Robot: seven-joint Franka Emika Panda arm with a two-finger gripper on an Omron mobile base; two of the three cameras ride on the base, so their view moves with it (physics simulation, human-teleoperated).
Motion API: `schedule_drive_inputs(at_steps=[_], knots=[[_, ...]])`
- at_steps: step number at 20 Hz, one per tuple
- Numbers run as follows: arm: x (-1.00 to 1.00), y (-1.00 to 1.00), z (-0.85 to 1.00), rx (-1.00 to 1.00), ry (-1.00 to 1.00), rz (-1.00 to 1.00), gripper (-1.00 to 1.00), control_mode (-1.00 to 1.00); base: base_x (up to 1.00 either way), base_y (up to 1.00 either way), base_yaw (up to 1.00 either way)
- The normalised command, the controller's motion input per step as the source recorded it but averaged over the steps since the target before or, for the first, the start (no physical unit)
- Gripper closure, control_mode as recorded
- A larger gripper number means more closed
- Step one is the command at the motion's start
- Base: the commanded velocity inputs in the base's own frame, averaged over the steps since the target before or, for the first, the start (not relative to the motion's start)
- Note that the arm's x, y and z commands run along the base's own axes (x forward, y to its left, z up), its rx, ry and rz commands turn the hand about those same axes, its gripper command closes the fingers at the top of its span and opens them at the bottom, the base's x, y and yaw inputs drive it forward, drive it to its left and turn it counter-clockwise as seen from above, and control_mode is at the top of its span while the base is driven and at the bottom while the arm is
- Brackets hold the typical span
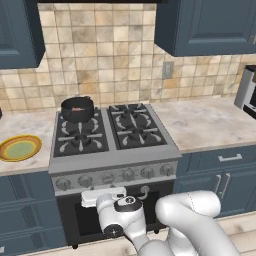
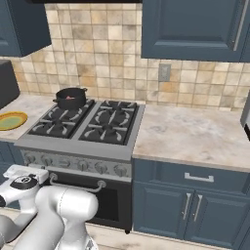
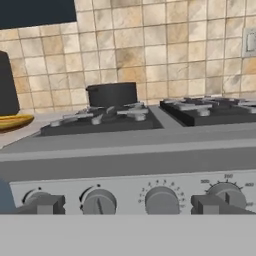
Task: Retrieve the frozen meat and place it in the pot on a burner. Then turn the burner on.
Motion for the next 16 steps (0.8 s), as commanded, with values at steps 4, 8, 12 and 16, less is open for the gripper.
schedule_drive_inputs(at_steps=[4, 8, 12, 16], knots=[[0.00, 0.12, -0.19, -0.06, 0.00, 0.00, -1.00, -1.00, 0.00, 0.00, 0.00], [0.00, 0.41, -0.12, -0.01, -0.01, -0.02, -1.00, -1.00, 0.00, 0.00, 0.00], [0.00, 0.34, -0.01, 0.00, -0.02, -0.05, -1.00, -1.00, 0.00, 0.00, 0.00], [0.00, 0.00, 0.00, 0.00, 0.00, 0.00, -1.00, -1.00, 0.00, 0.00, 0.00]])
